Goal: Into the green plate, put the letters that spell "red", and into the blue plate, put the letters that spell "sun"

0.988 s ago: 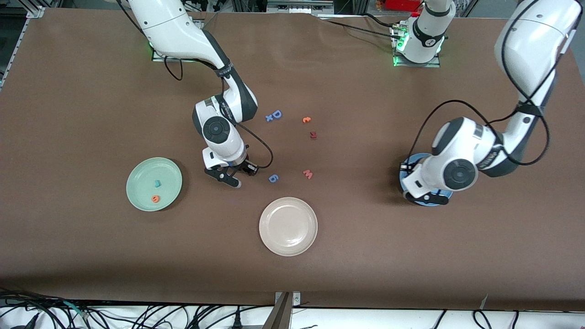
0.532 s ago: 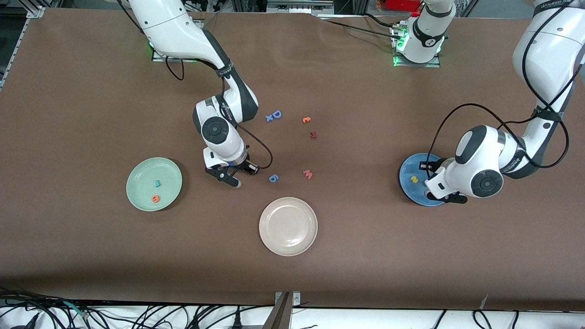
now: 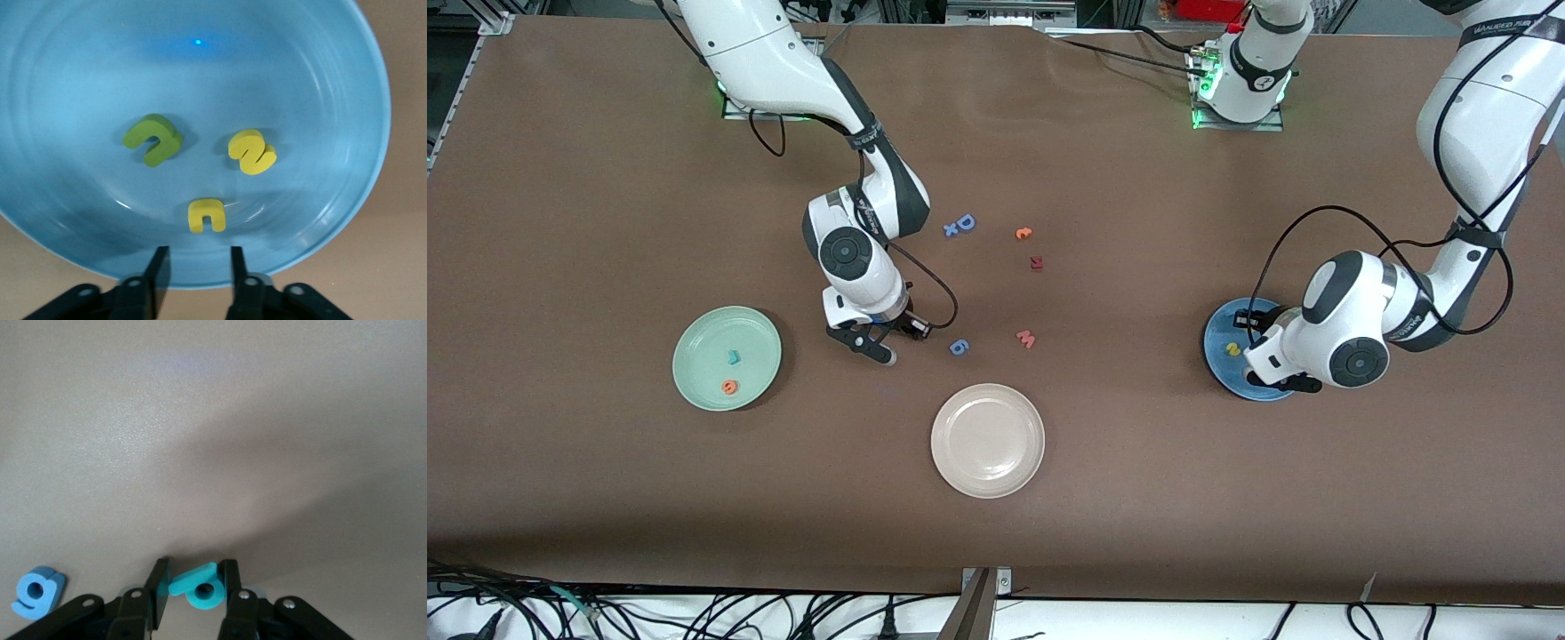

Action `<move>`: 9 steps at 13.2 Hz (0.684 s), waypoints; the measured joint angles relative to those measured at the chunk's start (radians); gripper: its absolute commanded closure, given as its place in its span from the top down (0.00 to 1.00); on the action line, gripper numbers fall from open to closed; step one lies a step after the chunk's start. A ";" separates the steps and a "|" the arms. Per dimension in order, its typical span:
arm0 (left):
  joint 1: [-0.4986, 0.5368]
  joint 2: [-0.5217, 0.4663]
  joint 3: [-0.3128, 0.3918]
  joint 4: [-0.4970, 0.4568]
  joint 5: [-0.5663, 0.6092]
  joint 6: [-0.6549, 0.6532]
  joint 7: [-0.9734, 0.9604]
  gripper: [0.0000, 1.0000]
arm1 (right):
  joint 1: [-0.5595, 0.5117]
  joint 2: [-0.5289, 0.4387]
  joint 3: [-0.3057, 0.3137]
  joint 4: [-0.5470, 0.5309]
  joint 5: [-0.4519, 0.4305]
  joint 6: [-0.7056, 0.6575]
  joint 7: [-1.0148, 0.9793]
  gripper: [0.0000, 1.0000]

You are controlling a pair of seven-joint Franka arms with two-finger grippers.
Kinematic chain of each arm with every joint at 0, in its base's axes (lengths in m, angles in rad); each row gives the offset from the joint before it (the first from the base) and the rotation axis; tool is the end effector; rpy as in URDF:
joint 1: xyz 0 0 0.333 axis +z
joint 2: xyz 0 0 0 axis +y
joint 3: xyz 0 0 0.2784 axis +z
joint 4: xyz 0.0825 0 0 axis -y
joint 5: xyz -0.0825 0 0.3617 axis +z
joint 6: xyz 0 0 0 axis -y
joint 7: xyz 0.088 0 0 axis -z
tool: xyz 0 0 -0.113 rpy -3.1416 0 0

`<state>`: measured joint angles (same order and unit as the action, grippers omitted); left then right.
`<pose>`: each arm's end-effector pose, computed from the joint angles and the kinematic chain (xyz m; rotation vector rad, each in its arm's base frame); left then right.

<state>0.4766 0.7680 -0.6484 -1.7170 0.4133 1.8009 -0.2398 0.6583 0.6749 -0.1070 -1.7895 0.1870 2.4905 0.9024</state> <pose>0.5632 -0.0511 0.1637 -3.0274 0.1680 0.7810 0.5274 0.3274 0.1601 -2.9967 0.7235 0.0123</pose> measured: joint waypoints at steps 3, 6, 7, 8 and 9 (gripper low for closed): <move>0.000 0.000 -0.005 0.008 0.000 0.000 0.000 1.00 | 0.000 0.001 0.000 0.004 0.000 -0.005 0.000 0.22; 0.001 -0.027 -0.034 0.037 0.000 -0.001 0.000 1.00 | -0.001 0.016 0.000 0.043 0.000 -0.050 0.000 0.22; 0.001 -0.049 -0.053 0.046 0.000 -0.009 0.000 1.00 | -0.002 0.019 0.000 0.061 0.000 -0.071 0.000 0.21; 0.001 -0.073 -0.077 0.056 0.000 -0.029 -0.001 1.00 | -0.003 0.021 0.000 0.077 0.000 -0.090 -0.002 0.21; 0.001 -0.098 -0.106 0.073 0.000 -0.067 -0.002 1.00 | -0.004 0.022 -0.001 0.090 0.000 -0.107 -0.006 0.20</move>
<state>0.4776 0.6702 -0.7542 -1.6438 0.4133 1.7341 -0.2413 0.6545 0.6969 -0.1078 -1.6996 0.1870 2.3838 0.8968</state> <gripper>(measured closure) 0.000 0.626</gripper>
